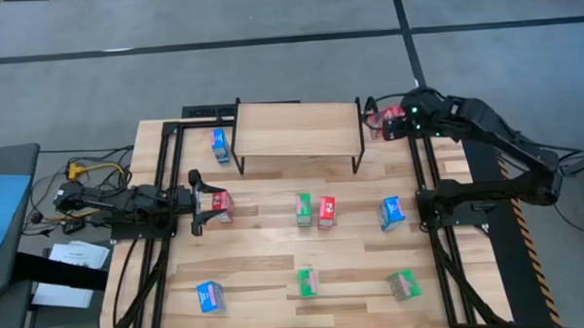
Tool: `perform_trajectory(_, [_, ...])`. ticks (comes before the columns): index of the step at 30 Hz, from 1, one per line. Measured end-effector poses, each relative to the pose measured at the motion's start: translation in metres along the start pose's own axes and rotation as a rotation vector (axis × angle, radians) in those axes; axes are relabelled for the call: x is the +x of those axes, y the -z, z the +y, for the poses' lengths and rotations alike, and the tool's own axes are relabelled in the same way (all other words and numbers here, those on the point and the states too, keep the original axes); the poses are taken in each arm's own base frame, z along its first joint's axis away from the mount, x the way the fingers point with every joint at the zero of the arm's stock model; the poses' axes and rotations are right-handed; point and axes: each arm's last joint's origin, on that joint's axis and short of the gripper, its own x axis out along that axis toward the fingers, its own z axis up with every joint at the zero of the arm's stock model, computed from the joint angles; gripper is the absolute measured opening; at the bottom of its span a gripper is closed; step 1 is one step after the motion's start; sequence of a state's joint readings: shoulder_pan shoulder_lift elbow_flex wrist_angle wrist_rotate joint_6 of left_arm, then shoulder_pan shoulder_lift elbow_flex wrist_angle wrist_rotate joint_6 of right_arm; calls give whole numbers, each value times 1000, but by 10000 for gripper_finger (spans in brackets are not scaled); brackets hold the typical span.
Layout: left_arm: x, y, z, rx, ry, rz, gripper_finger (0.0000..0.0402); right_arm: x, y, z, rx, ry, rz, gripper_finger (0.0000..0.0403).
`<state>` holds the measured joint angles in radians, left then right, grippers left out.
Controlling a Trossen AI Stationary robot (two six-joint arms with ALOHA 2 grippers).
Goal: Stack cereal on shelf
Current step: Put the top red cereal box on the shelf
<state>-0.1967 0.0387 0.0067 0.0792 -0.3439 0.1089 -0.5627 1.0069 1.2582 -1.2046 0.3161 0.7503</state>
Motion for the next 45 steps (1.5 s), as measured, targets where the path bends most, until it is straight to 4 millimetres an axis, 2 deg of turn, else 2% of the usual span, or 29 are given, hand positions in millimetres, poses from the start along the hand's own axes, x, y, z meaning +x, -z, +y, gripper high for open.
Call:
perform_trajectory(6, [0, 0, 0, 0, 0, 0, 263, -19, -15, 4, -60, -56, -112, 221])
perform_trajectory(14, [0, 0, 0, 0, 1, 0, 263, -30, -37, 19, -245, -182, -344, 221])
perform_trajectory(19, [0, 0, 0, 0, 0, 0, 263, -26, -46, 30, -459, -173, -434, 221])
perform_trajectory(24, [0, 0, 0, 0, 1, 0, 263, -13, -54, 44, -646, -143, -479, 221])
perform_trajectory(33, [0, 0, 0, 0, 0, 0, 262, 12, -67, 68, -887, -88, -352, 223])
perform_trajectory(38, [0, 0, 0, 0, 1, 0, 262, 24, -73, 82, -998, -130, -240, 222])
perform_trajectory(45, [0, 0, 0, 0, 0, 0, 262, 40, -79, 94, -1131, -92, -60, 222])
